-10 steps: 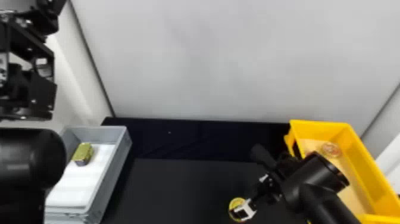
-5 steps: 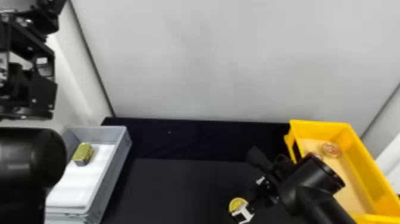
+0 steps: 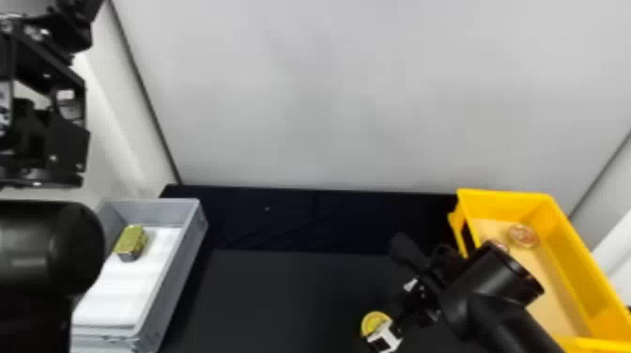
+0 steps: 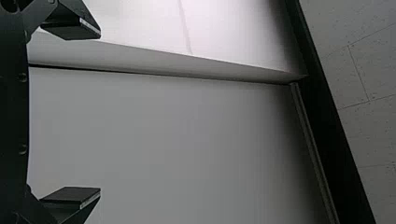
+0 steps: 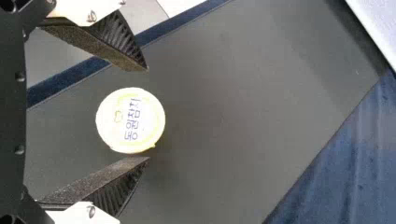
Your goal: Pick up the round yellow can and place it in the yellow rectangular box
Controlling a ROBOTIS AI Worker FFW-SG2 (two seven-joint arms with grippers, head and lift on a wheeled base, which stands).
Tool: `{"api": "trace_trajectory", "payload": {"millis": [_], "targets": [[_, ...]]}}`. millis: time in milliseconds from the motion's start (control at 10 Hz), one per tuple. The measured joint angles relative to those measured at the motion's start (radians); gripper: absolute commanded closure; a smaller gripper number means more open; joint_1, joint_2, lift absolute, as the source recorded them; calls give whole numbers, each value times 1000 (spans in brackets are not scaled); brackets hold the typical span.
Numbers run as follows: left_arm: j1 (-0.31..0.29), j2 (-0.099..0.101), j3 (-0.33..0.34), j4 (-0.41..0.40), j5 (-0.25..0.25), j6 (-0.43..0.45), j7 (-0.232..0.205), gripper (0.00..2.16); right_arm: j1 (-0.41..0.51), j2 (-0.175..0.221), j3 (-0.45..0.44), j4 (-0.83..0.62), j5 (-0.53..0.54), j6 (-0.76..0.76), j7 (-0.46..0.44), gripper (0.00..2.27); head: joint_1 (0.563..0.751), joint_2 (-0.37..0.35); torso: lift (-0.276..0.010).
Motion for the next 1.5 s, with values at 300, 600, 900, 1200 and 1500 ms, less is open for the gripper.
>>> {"api": "trace_trajectory", "payload": {"millis": [300,600,900,1200,1500], "targets": [[-1,-1,-1,0,0,-1,0,98,-8,-5,4,14,-2,-19,0,111,663,54,-2],[-1,-2,-1,-1,0,-2,0,98,-11,-8,11,30,-3,-38,0,113,663,54,-2],[-1,-1,-1,-1,0,-3,0,98,-13,-8,19,45,-4,-62,-1,114,663,54,-2],[-1,-1,-2,-2,2,-3,0,98,-19,-14,33,57,-5,-79,-4,116,663,54,-2],[-1,-3,-2,-2,2,-3,0,98,-22,-24,51,62,-5,-89,-5,134,663,54,-2]]}}
